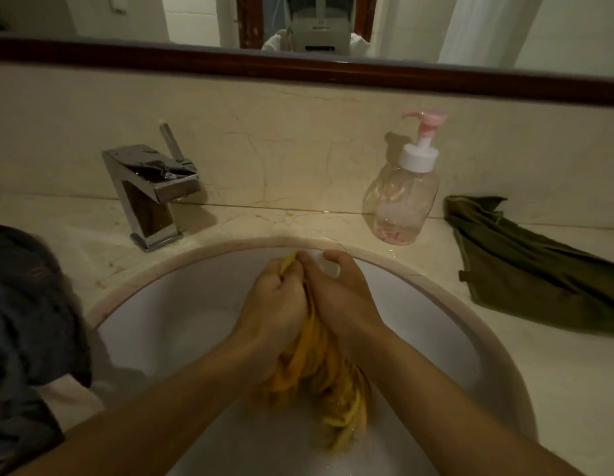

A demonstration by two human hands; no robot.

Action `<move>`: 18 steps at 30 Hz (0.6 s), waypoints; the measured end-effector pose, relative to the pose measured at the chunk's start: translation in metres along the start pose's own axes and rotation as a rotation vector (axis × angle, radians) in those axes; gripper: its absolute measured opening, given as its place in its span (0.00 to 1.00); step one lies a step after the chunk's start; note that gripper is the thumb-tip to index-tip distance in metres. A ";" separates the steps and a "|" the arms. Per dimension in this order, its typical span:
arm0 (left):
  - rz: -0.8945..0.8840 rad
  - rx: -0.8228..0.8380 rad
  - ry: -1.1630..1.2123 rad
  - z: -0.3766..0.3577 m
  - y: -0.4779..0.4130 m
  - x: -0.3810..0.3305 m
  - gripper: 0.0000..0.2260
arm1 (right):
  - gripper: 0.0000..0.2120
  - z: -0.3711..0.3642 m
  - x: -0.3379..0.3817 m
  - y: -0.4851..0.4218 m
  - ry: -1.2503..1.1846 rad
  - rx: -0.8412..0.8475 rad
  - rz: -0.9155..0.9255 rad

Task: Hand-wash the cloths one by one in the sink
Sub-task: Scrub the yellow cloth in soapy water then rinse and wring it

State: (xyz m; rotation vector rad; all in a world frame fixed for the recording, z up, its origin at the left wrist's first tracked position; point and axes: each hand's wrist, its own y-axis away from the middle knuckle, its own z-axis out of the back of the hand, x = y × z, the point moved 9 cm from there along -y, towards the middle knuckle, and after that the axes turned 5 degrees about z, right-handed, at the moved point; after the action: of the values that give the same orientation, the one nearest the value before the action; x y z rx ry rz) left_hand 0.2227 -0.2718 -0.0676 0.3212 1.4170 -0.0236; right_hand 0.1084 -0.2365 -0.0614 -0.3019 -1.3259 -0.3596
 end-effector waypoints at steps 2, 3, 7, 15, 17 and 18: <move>-0.012 -0.018 -0.003 0.005 0.002 -0.004 0.10 | 0.22 -0.007 0.003 0.010 -0.019 -0.014 0.037; -0.004 -0.018 0.003 0.010 0.000 -0.005 0.10 | 0.16 -0.015 0.003 0.017 -0.013 -0.005 0.037; -0.002 -0.060 0.038 0.022 0.007 -0.011 0.10 | 0.08 -0.029 0.003 0.024 -0.016 0.008 0.038; -0.065 -0.052 -0.190 0.009 0.011 -0.013 0.17 | 0.17 -0.014 -0.009 0.016 0.018 -0.049 -0.115; -0.043 -0.138 -0.169 0.031 0.001 -0.013 0.19 | 0.10 -0.034 -0.007 0.028 -0.001 0.019 -0.103; -0.044 -0.164 -0.130 0.039 -0.003 -0.014 0.18 | 0.09 -0.042 -0.005 0.033 -0.019 0.042 -0.100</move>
State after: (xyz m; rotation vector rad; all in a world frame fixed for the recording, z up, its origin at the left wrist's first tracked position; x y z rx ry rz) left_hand 0.2577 -0.2859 -0.0501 0.1500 1.2880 0.0353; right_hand 0.1579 -0.2237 -0.0760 -0.2049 -1.3690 -0.4132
